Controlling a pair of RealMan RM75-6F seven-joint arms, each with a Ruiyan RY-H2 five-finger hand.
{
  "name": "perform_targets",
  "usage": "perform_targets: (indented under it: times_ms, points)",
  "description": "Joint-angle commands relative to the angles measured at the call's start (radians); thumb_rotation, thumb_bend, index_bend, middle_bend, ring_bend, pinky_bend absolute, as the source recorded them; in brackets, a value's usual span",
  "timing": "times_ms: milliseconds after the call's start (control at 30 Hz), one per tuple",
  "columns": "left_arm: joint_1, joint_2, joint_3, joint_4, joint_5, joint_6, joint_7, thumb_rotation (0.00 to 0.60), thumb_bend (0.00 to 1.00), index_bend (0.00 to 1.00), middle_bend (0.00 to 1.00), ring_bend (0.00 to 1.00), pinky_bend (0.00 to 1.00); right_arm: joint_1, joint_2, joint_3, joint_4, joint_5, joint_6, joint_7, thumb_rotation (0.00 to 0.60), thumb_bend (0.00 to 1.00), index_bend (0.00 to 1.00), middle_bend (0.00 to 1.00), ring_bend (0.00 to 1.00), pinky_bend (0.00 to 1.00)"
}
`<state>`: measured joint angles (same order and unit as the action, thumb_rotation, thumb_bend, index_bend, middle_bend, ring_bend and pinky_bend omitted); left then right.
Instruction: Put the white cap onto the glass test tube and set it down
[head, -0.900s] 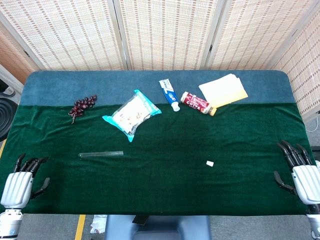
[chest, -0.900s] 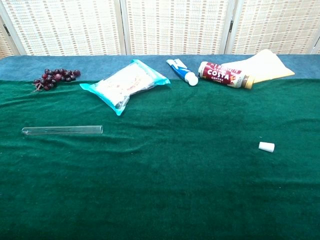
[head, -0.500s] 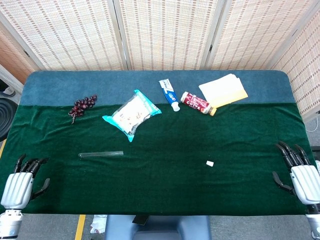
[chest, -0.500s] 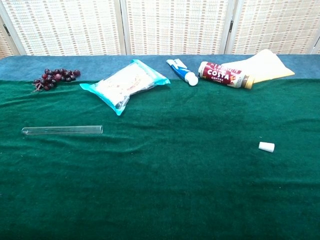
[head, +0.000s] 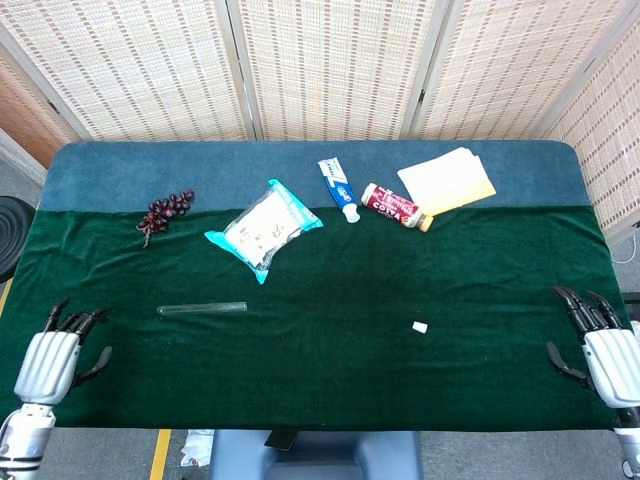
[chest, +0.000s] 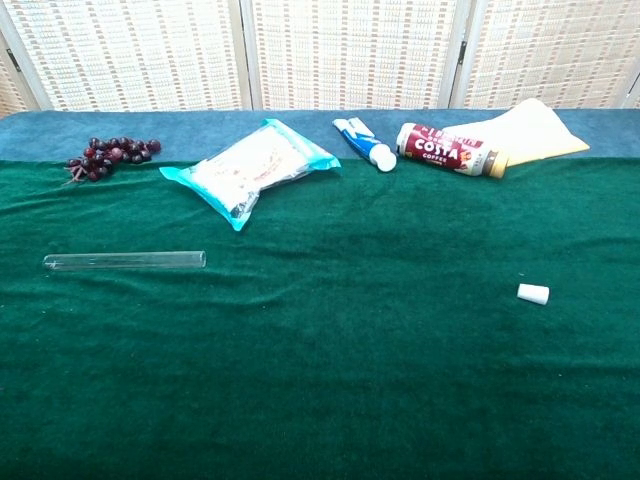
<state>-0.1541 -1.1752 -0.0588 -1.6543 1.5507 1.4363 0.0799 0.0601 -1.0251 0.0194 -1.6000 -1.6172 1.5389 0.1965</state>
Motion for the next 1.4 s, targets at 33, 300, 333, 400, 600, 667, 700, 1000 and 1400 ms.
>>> perform_targets:
  times_ms: [33,300,333,400,600,667,700,1000,1400]
  points:
    - [-0.066,-0.008,-0.028,0.030,-0.003,-0.077,0.008,0.600,0.39,0.33,0.59,0.49,0.44,0.001,0.005,0.003,-0.005,0.000,0.003,-0.002,0.600,0.49,0.00,0.16,0.22,0.11]
    - [-0.210,-0.076,-0.063,0.117,-0.061,-0.274,0.045,0.600,0.38,0.37,0.85,0.77,0.80,0.009,0.015,0.008,-0.021,0.006,-0.010,-0.013,0.600,0.49,0.00,0.18,0.25,0.13]
    - [-0.223,-0.086,-0.066,0.126,-0.067,-0.289,0.050,0.600,0.38,0.38,0.88,0.80,0.83,0.010,0.015,0.009,-0.022,0.007,-0.012,-0.015,0.600,0.49,0.00,0.19,0.26,0.13]
    - [-0.246,-0.107,-0.070,0.145,-0.085,-0.322,0.061,0.600,0.38,0.38,0.93,0.84,0.86,0.013,0.015,0.009,-0.023,0.008,-0.016,-0.016,0.600,0.49,0.00,0.19,0.27,0.13]
    - [-0.315,-0.168,-0.084,0.188,-0.174,-0.435,0.088,0.600,0.38,0.40,0.99,0.90,0.91,0.019,0.015,0.010,-0.027,0.012,-0.028,-0.022,0.600,0.49,0.00,0.20,0.28,0.14]
    - [-0.330,-0.189,-0.090,0.203,-0.195,-0.453,0.087,0.600,0.39,0.41,1.00,0.91,0.91,0.020,0.015,0.009,-0.028,0.013,-0.033,-0.023,0.600,0.49,0.00,0.20,0.28,0.14]
    - [-0.340,-0.203,-0.093,0.213,-0.207,-0.462,0.093,0.600,0.39,0.42,1.00,0.91,0.91,0.022,0.014,0.009,-0.028,0.015,-0.036,-0.024,0.600,0.49,0.00,0.20,0.28,0.14]
    - [-0.406,-0.285,-0.108,0.256,-0.310,-0.519,0.193,0.600,0.39,0.42,1.00,0.91,0.91,0.027,0.011,0.011,-0.026,0.028,-0.051,-0.024,0.600,0.49,0.00,0.21,0.29,0.14]
    - [-0.434,-0.358,-0.101,0.319,-0.374,-0.512,0.224,0.600,0.39,0.46,1.00,0.91,0.91,0.027,0.009,0.012,-0.022,0.040,-0.058,-0.021,0.600,0.49,0.00,0.21,0.29,0.14]
